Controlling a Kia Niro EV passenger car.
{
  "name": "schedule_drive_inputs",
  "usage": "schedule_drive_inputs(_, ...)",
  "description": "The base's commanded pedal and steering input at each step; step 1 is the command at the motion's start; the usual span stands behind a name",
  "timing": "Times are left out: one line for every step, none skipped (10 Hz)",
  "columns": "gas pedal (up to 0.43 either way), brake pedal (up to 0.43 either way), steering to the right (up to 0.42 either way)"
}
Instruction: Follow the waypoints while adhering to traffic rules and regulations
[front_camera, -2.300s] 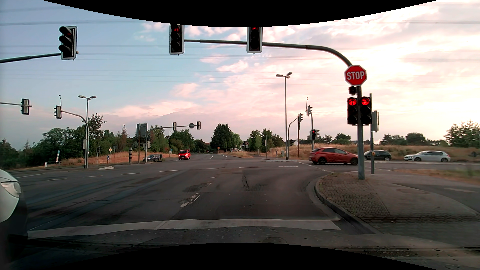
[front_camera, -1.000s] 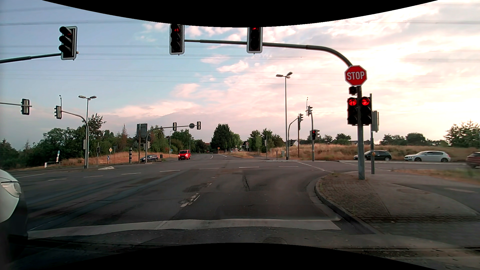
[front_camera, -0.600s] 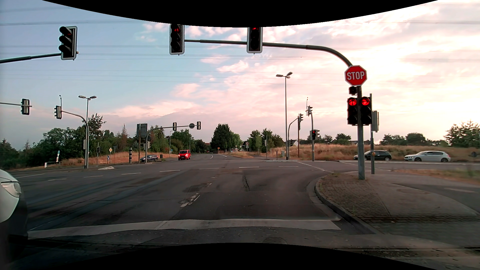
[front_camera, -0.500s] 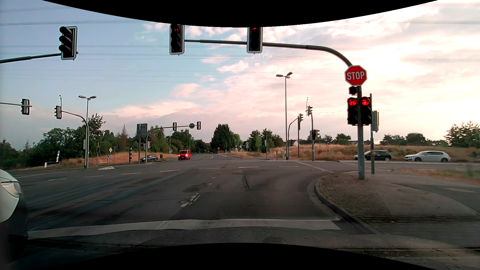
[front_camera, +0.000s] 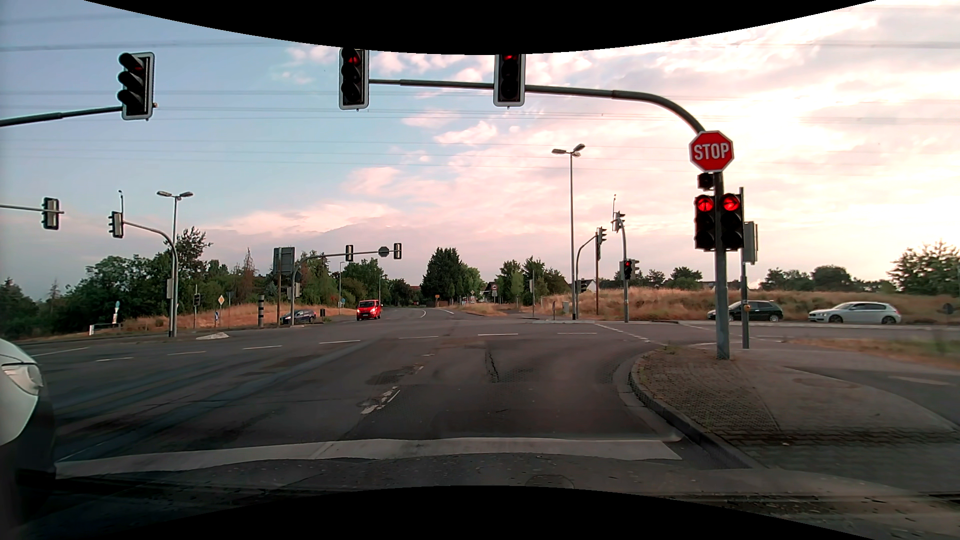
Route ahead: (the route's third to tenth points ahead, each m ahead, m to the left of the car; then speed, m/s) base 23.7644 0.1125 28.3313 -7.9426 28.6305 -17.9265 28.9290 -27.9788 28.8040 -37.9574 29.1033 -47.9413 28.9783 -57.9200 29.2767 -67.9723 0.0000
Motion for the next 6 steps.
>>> schedule_drive_inputs(0.0, 0.287, 0.001)
schedule_drive_inputs(0.0, 0.287, 0.001)
schedule_drive_inputs(0.0, 0.287, 0.001)
schedule_drive_inputs(0.0, 0.287, 0.001)
schedule_drive_inputs(0.0, 0.287, 0.001)
schedule_drive_inputs(0.0, 0.28, 0.001)
